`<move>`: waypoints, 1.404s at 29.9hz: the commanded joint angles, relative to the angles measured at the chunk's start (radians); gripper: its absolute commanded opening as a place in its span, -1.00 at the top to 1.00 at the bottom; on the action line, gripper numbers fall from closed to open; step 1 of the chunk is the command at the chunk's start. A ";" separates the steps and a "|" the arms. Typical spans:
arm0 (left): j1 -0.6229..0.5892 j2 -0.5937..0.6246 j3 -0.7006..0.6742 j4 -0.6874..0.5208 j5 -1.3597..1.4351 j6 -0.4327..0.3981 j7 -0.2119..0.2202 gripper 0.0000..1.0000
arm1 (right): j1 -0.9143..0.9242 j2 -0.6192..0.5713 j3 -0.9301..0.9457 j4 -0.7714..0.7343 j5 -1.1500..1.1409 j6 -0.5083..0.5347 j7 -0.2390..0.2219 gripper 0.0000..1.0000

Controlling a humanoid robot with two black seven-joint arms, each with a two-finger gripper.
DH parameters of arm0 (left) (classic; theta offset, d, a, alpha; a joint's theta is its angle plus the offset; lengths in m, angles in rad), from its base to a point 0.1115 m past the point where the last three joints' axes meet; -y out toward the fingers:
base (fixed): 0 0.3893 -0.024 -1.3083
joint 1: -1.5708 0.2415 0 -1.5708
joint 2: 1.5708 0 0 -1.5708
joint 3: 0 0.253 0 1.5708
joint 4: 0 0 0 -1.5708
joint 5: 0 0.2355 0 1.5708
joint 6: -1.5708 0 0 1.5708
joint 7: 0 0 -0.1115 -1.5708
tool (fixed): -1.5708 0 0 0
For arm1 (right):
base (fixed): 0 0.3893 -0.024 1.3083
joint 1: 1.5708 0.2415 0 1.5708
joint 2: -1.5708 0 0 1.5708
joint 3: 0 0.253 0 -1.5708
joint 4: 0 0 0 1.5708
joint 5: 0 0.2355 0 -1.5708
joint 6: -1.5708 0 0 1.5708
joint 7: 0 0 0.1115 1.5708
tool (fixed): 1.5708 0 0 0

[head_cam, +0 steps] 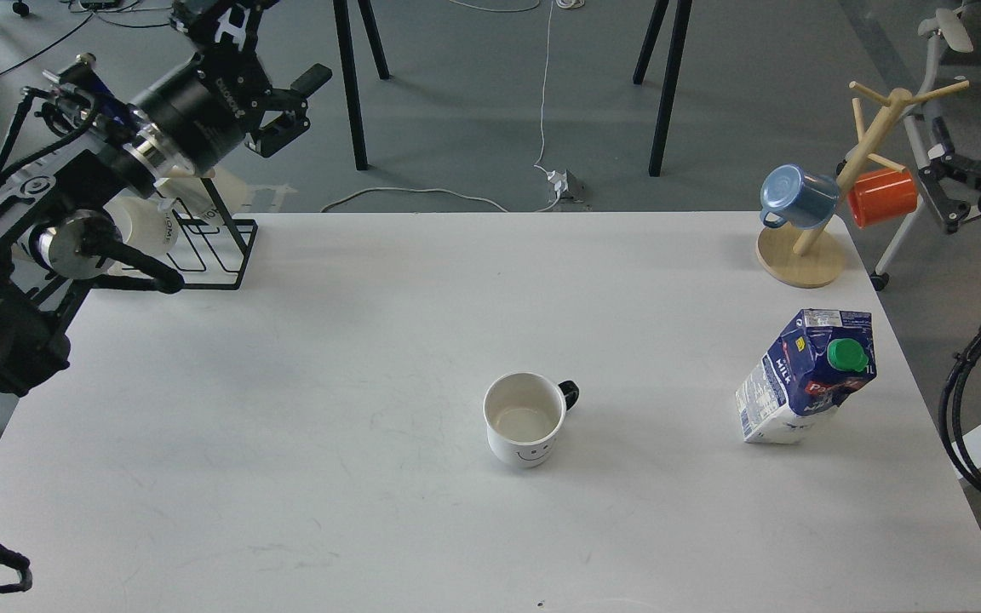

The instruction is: Place cup and milk with both arms

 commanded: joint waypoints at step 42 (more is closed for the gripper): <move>0.007 0.024 0.010 0.210 -0.425 -0.004 0.002 -0.99 | -0.598 0.371 0.061 0.169 -0.181 0.000 0.041 -0.99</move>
